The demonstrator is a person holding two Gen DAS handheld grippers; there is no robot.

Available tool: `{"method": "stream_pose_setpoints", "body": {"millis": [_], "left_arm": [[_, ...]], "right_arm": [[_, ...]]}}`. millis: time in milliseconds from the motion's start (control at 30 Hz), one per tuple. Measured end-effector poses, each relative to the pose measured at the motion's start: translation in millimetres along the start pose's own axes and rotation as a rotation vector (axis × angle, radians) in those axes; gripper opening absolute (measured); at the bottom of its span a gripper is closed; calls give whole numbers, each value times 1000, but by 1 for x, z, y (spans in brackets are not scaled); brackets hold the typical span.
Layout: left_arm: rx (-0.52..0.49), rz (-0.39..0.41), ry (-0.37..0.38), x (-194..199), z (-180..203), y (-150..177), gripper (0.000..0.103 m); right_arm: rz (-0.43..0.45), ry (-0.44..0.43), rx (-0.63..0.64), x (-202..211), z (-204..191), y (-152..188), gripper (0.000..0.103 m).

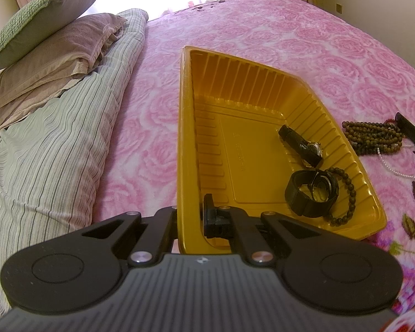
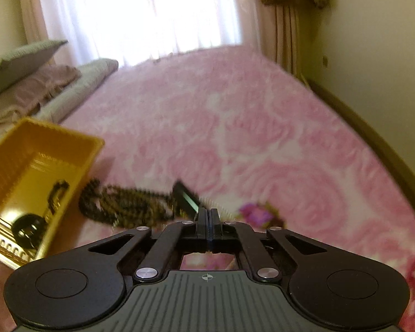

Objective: Organize jewelry

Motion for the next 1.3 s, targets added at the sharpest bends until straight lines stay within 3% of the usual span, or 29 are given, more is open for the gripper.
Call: {"method": "stream_pose_setpoints", "body": {"millis": [167, 400, 433, 467, 533, 633, 700, 800, 833, 967, 1133, 1300], "left_arm": [[1, 5, -1, 2, 0, -1, 3], [0, 5, -2, 2, 2, -1, 3], [0, 5, -2, 2, 2, -1, 3], [-2, 4, -4, 1, 2, -1, 3], [-1, 2, -4, 1, 3, -1, 3], [1, 0, -4, 0, 3, 0, 3], [2, 0, -6, 0, 3, 0, 3], [2, -1, -7, -1, 3, 0, 3], [3, 0, -5, -1, 4, -1, 3], [3, 0, -7, -1, 4, -1, 3], [0, 1, -5, -1, 4, -2, 3], [1, 5, -3, 1, 5, -2, 3]], "right_arm": [[28, -10, 53, 7, -3, -22, 0], [-90, 0, 86, -17, 5, 11, 5], [-111, 8, 93, -20, 8, 19, 18], [-129, 19, 92, -23, 12, 26, 38], [-147, 22, 81, -28, 18, 37, 43], [-155, 29, 74, -37, 24, 45, 42], [-142, 46, 125, -43, 21, 46, 36], [-154, 48, 205, -47, 13, 46, 18], [-168, 51, 220, -46, 12, 46, 2], [-162, 56, 232, -33, 11, 38, 2], [-25, 95, 276, 2, 8, 9, 2], [103, 79, 298, 35, -3, -30, 2]]}}
Point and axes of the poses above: each gripper's, at about its wrist camera, not at the fingertips, and x roughly against the way its jaws point, z to its right, y to its underside, the point moved 4 cm from there along -x, roughly the way its jaws point, and after that the axes turned 6 degrees about z, right-handed, at the moved point
